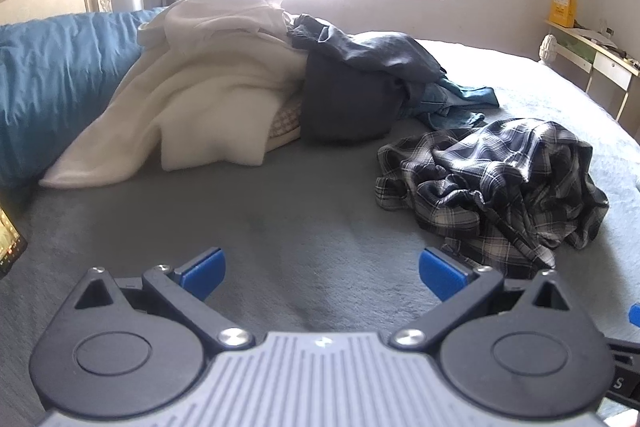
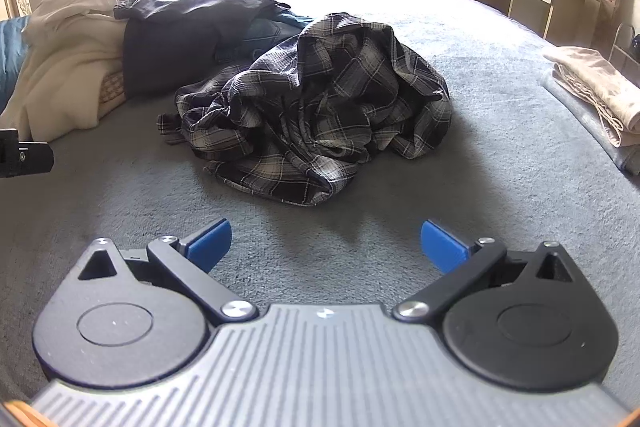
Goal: Fold clothes
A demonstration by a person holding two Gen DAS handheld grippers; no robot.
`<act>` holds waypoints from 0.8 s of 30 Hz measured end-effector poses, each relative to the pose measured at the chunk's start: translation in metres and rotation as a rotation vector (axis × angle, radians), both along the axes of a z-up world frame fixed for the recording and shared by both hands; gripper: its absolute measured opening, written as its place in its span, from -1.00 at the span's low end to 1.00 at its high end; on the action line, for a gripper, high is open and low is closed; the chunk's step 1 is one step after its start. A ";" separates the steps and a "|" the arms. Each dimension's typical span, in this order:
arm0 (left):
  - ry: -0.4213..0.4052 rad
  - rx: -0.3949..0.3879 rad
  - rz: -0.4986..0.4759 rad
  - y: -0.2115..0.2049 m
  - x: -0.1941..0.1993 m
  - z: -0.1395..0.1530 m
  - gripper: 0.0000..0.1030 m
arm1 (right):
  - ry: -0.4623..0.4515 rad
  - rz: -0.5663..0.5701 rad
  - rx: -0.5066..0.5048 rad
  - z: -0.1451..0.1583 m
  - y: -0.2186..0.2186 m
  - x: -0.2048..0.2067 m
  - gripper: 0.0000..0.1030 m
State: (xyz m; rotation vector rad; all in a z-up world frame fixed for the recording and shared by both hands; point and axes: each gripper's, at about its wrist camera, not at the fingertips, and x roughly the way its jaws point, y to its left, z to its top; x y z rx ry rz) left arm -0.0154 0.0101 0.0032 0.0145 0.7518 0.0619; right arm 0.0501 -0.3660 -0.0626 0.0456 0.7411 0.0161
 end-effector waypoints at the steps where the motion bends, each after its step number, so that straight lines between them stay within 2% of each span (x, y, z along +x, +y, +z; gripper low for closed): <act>1: 0.000 0.001 -0.001 0.000 0.000 0.000 1.00 | 0.001 0.001 0.000 0.000 0.000 0.000 0.98; 24: 0.002 0.007 -0.006 0.001 -0.001 -0.001 1.00 | -0.004 -0.003 -0.004 0.000 0.000 0.001 0.98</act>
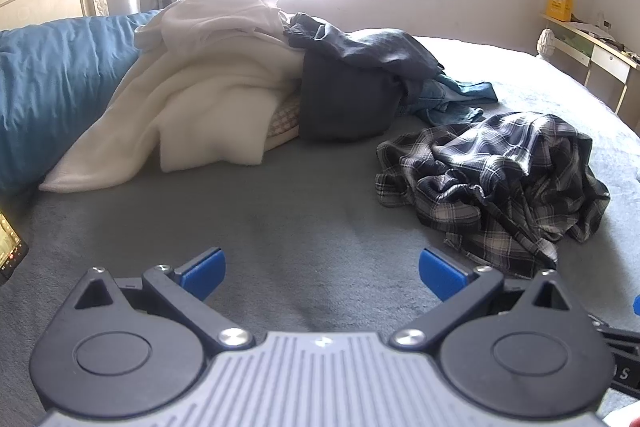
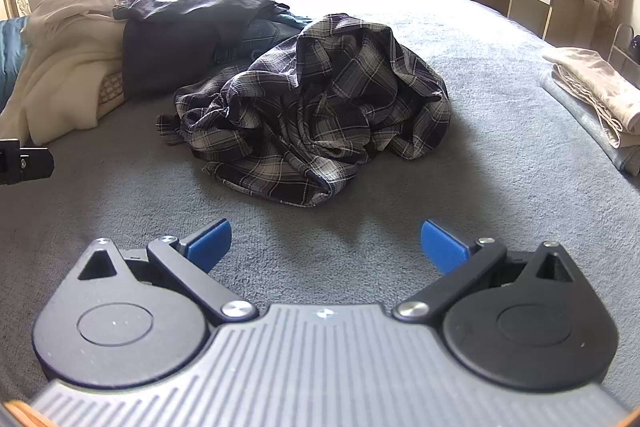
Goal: Fold clothes
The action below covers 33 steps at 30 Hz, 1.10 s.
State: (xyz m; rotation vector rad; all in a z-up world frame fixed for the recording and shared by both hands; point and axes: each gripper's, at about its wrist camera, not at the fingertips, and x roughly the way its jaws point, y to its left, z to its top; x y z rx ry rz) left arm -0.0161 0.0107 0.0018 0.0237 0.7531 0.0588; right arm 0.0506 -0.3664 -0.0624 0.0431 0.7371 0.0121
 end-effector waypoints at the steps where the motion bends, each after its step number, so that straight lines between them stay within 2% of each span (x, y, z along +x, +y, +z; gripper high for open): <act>1: 0.000 0.000 -0.001 0.000 0.000 0.000 1.00 | 0.000 -0.001 0.000 0.000 0.000 0.000 0.98; 11: -0.005 -0.023 -0.013 0.000 0.000 -0.006 1.00 | 0.000 -0.008 -0.007 -0.001 0.001 0.001 0.98; 17: -0.021 -0.066 -0.040 0.003 0.001 -0.013 1.00 | -0.013 -0.008 0.001 0.000 -0.001 0.000 0.98; 21: -0.038 -0.109 -0.053 0.007 0.003 -0.019 1.00 | -0.015 -0.007 -0.001 -0.001 0.001 0.001 0.98; 28: -0.059 -0.249 -0.054 0.020 0.008 -0.035 1.00 | -0.030 0.004 0.024 0.001 -0.002 0.001 0.98; 33: -0.041 -0.273 -0.069 0.020 0.021 -0.048 1.00 | -0.043 0.023 0.018 0.008 -0.006 0.004 0.98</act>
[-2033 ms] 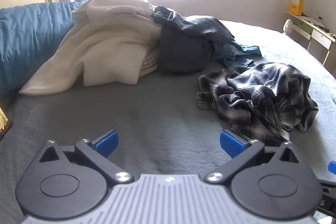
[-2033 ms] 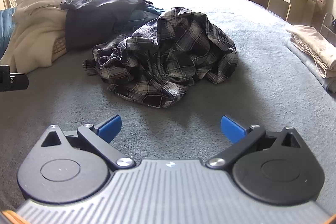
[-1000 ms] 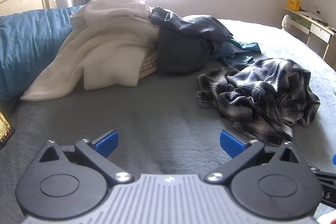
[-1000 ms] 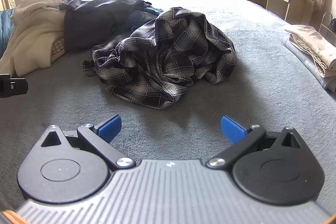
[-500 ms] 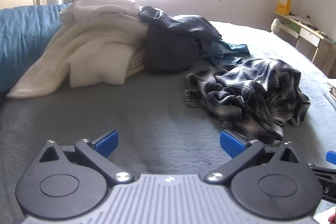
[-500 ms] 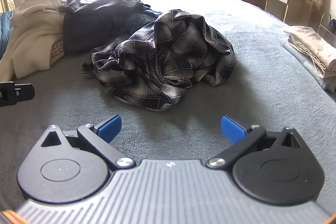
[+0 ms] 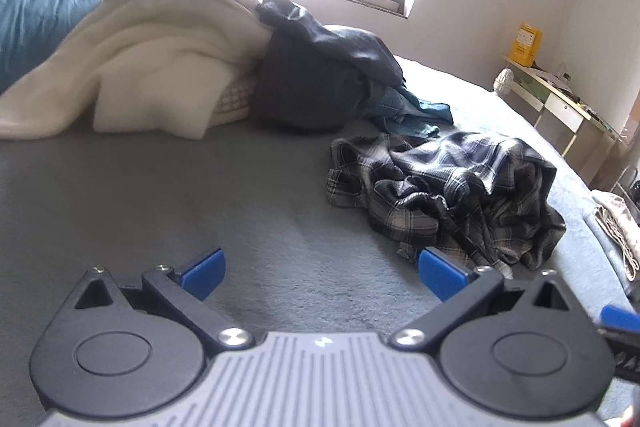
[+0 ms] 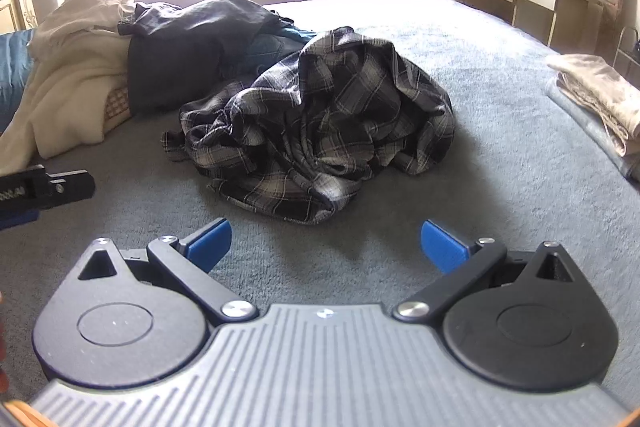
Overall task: Fold clothes
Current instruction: 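Reach both grippers into the plaid shirt and close the left gripper on fabric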
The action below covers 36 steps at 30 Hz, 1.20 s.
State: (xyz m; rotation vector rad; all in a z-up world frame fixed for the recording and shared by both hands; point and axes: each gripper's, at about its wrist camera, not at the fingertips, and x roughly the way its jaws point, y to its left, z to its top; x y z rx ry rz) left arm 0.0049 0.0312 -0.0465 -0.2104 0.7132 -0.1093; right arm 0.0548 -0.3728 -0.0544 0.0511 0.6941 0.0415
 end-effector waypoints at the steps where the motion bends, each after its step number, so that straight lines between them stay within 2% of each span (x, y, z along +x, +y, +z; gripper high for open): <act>1: 0.004 0.002 -0.010 -0.001 0.003 -0.002 1.00 | -0.008 0.007 -0.008 0.002 -0.001 0.001 0.98; 5: -0.014 0.038 -0.060 -0.010 0.014 -0.006 1.00 | -0.036 0.046 -0.069 0.007 -0.003 0.016 0.98; 11: -0.108 0.116 -0.149 -0.033 0.032 -0.007 1.00 | -0.052 0.103 -0.072 0.005 -0.005 0.049 0.97; 17: -0.153 0.207 -0.222 -0.048 0.050 -0.025 0.98 | -0.037 0.122 0.060 0.004 -0.006 0.074 0.95; 21: -0.180 0.234 -0.242 -0.048 0.058 -0.035 0.95 | -0.017 0.150 0.145 0.002 -0.003 0.089 0.88; 26: -0.199 0.264 -0.257 -0.050 0.071 -0.043 0.66 | 0.022 0.172 0.237 -0.004 0.005 0.119 0.59; 30: -0.209 0.288 -0.275 -0.053 0.079 -0.050 0.29 | 0.049 0.153 0.234 -0.014 0.016 0.146 0.42; 33: -0.205 0.289 -0.310 -0.056 0.082 -0.054 0.25 | 0.042 0.117 0.222 -0.020 0.012 0.164 0.01; 35: -0.211 0.281 -0.346 -0.059 0.082 -0.055 0.26 | 0.027 0.083 0.253 -0.020 0.000 0.172 -0.58; 36: -0.214 0.276 -0.363 -0.062 0.082 -0.055 0.35 | 0.015 0.063 0.275 -0.019 -0.008 0.173 -0.75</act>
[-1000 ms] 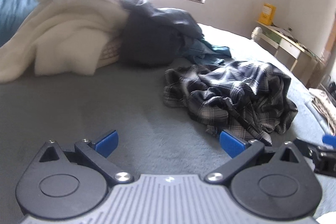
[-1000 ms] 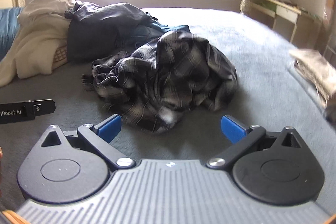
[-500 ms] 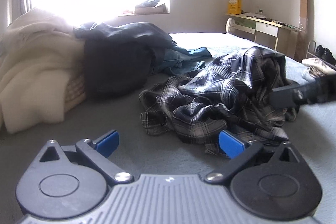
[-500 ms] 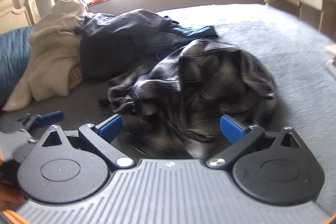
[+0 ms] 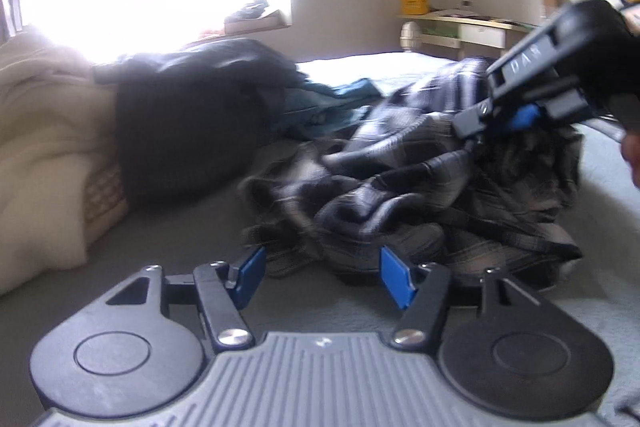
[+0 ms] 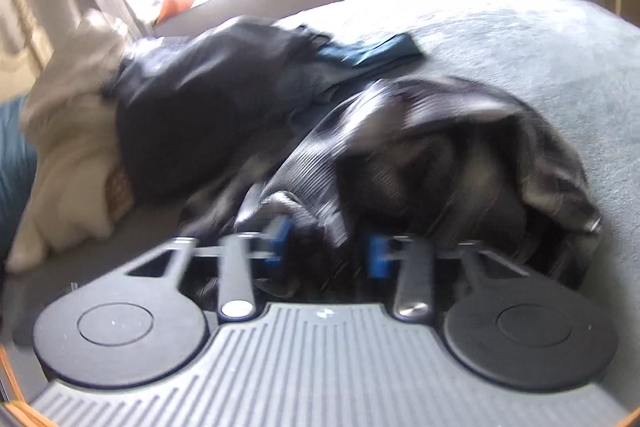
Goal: Fold clothes
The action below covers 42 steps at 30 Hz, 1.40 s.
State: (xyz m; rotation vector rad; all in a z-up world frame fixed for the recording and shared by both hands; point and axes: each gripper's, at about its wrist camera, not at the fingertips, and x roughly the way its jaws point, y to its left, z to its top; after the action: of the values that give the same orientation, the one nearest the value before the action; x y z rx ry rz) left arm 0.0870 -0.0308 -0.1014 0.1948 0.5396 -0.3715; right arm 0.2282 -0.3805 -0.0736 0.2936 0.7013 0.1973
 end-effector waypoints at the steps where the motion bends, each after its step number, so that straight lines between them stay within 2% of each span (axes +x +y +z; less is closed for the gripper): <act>1: 0.001 -0.003 -0.015 -0.003 0.001 0.000 0.43 | -0.014 -0.023 0.019 0.002 -0.009 0.000 -0.87; 2: 0.003 -0.005 -0.030 -0.006 0.003 0.000 0.66 | -0.027 -0.045 0.039 0.004 -0.017 -0.001 -0.89; 3: 0.001 -0.004 -0.039 -0.010 0.005 0.000 0.79 | -0.043 -0.067 0.056 0.007 -0.026 -0.001 -0.91; 5: -0.011 0.018 -0.051 -0.021 0.011 -0.002 0.78 | -0.085 -0.103 0.094 0.013 -0.044 -0.005 -0.95; 7: -0.016 0.055 -0.055 -0.033 0.019 -0.005 0.69 | -0.114 -0.132 0.131 0.018 -0.059 -0.009 -0.95; 9: 0.005 0.070 -0.042 -0.038 0.028 -0.009 0.11 | -0.132 -0.153 0.140 0.023 -0.070 -0.015 -0.95; 10: 0.019 0.074 -0.034 -0.040 0.033 -0.010 0.00 | -0.143 -0.162 0.140 0.025 -0.075 -0.019 -0.94; 12: 0.043 0.028 -0.007 -0.035 0.039 -0.008 -0.44 | -0.154 -0.178 0.136 0.029 -0.086 -0.027 -0.90; 14: 0.056 -0.024 0.036 -0.025 0.044 -0.003 -0.66 | -0.148 -0.191 0.127 0.029 -0.095 -0.033 -0.87; 18: 0.048 -0.125 0.161 0.002 0.045 0.012 -0.71 | -0.093 -0.188 0.082 0.017 -0.101 -0.042 -0.79; 21: 0.061 -0.207 0.189 0.023 0.042 0.024 -0.72 | -0.059 -0.197 0.115 0.012 -0.100 -0.045 -0.48; 24: 0.066 -0.255 0.099 0.031 0.030 0.030 -0.73 | -0.047 -0.190 0.171 0.017 -0.094 -0.045 -0.12; 26: 0.080 -0.297 0.033 0.030 0.019 0.032 -0.74 | -0.029 -0.116 0.198 0.021 -0.080 -0.040 0.31; 27: 0.088 -0.320 0.003 0.030 0.013 0.032 -0.74 | -0.017 -0.066 0.207 0.023 -0.071 -0.038 0.39; 28: 0.095 -0.347 -0.031 0.029 0.007 0.033 -0.74 | -0.002 -0.017 0.214 0.025 -0.061 -0.035 0.60; 29: 0.101 -0.369 -0.062 0.027 0.001 0.032 -0.75 | 0.021 0.023 0.214 0.023 -0.051 -0.032 0.69; 32: 0.120 -0.392 -0.132 0.020 -0.014 0.029 -0.76 | 0.100 0.095 0.200 0.011 -0.022 -0.019 0.76; 35: 0.130 -0.385 -0.174 0.012 -0.025 0.026 -0.76 | 0.210 0.124 0.248 -0.009 -0.004 -0.001 0.76; 39: 0.142 -0.405 -0.210 0.010 -0.029 0.023 -0.77 | 0.299 0.196 0.359 -0.029 0.016 0.020 0.74; 40: 0.145 -0.411 -0.218 0.012 -0.029 0.024 -0.77 | 0.309 0.204 0.379 -0.032 0.019 0.023 0.60; 41: 0.147 -0.417 -0.229 0.013 -0.030 0.025 -0.77 | 0.313 0.202 0.398 -0.032 0.019 0.025 0.01; 42: 0.149 -0.424 -0.242 0.014 -0.030 0.025 -0.75 | 0.316 0.200 0.416 -0.033 0.020 0.027 -0.30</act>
State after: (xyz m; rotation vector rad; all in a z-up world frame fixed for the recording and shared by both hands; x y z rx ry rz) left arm 0.0572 -0.0164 -0.0761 -0.1802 0.5733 -0.7299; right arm 0.2552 -0.3605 -0.1065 0.6630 1.0029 0.4972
